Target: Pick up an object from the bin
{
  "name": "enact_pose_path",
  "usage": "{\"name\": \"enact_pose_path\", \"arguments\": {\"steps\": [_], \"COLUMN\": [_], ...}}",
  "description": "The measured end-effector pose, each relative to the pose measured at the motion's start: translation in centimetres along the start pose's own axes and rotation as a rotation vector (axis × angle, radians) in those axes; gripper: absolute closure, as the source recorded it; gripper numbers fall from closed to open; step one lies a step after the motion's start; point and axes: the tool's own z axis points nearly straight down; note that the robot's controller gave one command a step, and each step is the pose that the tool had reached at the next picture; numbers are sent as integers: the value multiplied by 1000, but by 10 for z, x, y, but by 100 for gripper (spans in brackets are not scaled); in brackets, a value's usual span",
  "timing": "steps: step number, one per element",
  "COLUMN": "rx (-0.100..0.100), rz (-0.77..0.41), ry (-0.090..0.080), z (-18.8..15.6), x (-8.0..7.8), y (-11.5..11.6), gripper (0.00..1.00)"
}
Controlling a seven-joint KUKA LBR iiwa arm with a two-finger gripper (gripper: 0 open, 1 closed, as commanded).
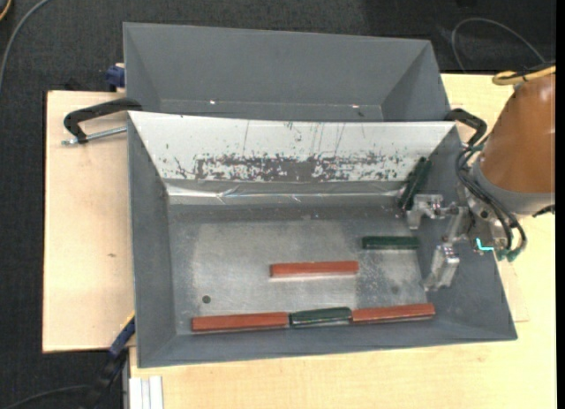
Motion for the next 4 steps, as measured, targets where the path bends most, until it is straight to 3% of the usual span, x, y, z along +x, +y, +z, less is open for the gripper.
{"name": "enact_pose_path", "arguments": {"steps": [1, 2, 3, 4], "rx": [2, -1, 1, 4], "rz": [-146, -112, -112, -271], "ry": [-13, -2, -8, -23], "z": [37, 110, 105, -23], "x": [-53, -63, -64, -102], "y": [12, 19, 18, 58], "gripper": [0, 0, 100, 100]}}
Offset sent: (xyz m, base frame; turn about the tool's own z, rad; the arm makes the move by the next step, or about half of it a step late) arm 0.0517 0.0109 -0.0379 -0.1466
